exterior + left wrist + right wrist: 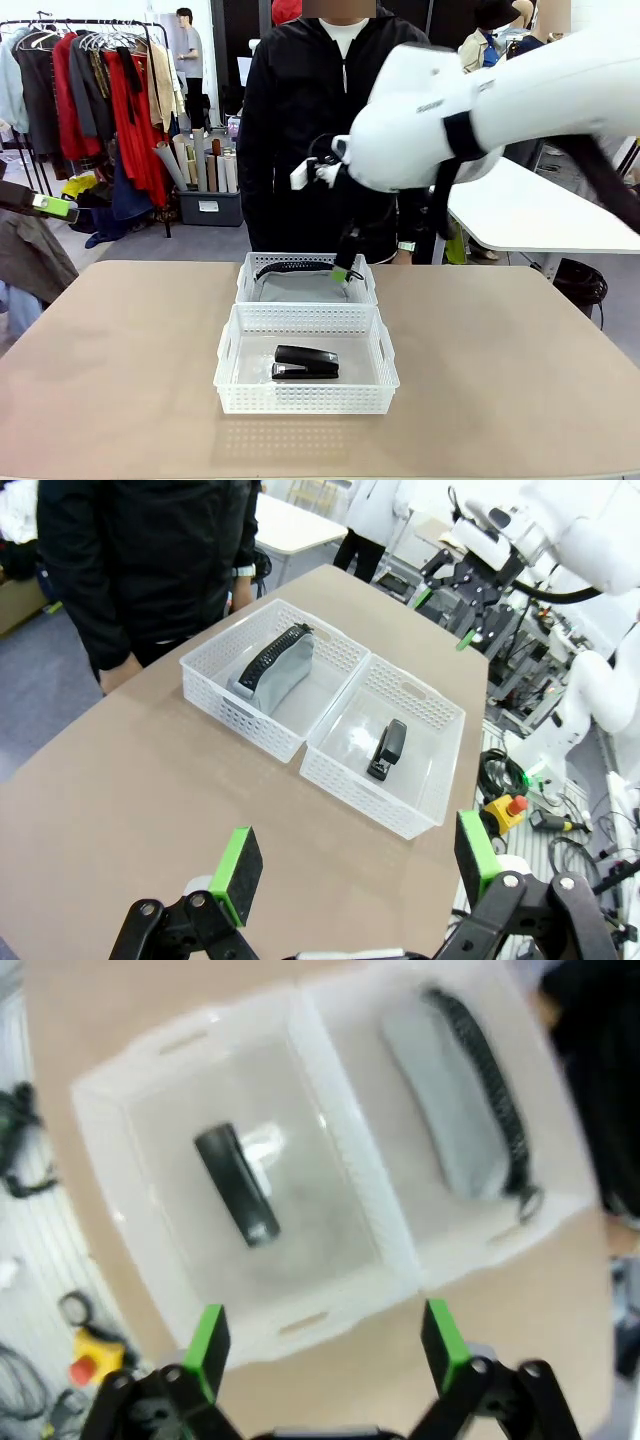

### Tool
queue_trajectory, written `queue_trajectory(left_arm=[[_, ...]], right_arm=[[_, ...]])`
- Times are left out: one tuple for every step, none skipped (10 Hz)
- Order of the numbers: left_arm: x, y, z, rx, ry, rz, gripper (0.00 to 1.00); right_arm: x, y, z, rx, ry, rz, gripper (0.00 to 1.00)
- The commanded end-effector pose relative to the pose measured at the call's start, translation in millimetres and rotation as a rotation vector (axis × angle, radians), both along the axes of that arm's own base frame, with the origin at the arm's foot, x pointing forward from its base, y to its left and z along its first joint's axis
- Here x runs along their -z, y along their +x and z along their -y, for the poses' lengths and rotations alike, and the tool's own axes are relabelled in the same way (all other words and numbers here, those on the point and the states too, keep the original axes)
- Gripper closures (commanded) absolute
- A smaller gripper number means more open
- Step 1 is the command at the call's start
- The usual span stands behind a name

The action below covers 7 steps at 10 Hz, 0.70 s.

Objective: Distribute items into two baskets.
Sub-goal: Place the picked Stapler into the Organizing basket as instructed by the person.

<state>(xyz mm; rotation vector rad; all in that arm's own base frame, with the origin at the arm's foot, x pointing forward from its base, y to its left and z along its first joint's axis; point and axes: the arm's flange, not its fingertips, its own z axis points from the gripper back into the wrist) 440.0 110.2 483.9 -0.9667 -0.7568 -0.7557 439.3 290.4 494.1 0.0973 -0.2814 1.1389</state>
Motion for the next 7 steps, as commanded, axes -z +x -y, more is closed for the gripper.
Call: queue_trajectory(left_arm=[[-2,-1,0,-0.003,-0.001,0.001,0.00],[-2,-1,0,-0.003,-0.001,0.001,0.00],[-2,-1,0,-0.003,-0.001,0.001,0.00],[-2,-1,0,-0.003,-0.001,0.001,0.00],[-2,-1,0,-0.003,-0.001,0.001,0.00],[-2,-1,0,-0.003,-0.001,0.001,0.00],[-2,-1,0,-0.003,-0.001,0.001,0.00]], right_arm=[[1,-13,43,0.132,0.059,-0.149,0.00],[0,-16,78,0.175,0.135,-0.169,0.00],[0,-22,105,0.194,0.188,-0.153,0.00],[-5,-31,133,0.215,0.257,-0.126,0.00],[-11,-42,157,0.243,0.326,-0.093,0.00],[-15,-62,191,0.284,0.428,-0.022,0.00],[-17,-74,214,0.313,0.521,0.026,0.00]])
